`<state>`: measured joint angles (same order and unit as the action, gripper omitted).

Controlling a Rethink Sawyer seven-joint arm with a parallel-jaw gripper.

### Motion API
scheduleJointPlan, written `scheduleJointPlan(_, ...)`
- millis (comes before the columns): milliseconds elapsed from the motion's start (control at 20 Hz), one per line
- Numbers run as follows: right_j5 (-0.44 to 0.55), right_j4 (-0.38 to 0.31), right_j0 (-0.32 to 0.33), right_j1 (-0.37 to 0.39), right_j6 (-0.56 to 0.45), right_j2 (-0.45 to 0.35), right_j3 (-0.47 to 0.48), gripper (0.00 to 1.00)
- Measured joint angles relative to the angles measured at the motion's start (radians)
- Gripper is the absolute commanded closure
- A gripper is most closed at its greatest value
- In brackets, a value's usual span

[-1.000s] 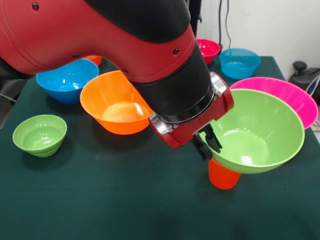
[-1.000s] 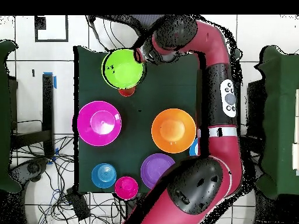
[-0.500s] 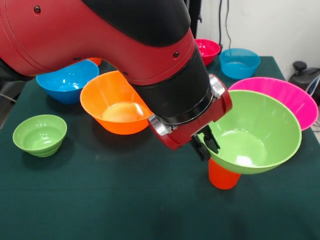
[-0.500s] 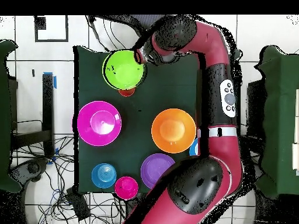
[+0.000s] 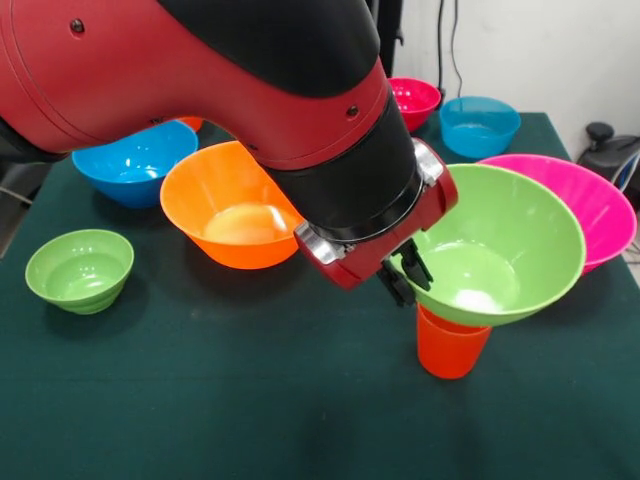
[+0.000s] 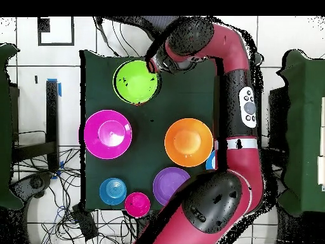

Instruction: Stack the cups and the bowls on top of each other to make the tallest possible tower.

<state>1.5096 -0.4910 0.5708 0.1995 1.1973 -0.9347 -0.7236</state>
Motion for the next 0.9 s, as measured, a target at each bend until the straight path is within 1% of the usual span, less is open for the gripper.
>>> scheduleJointPlan(450, 0.011, -0.009, 0.0, -0.001, -0.059, 0.001, 0.0, 1.0)
scheduleJointPlan(900, 0.011, -0.015, 0.003, -0.006, -0.066, 0.003, 0.0, 1.0)
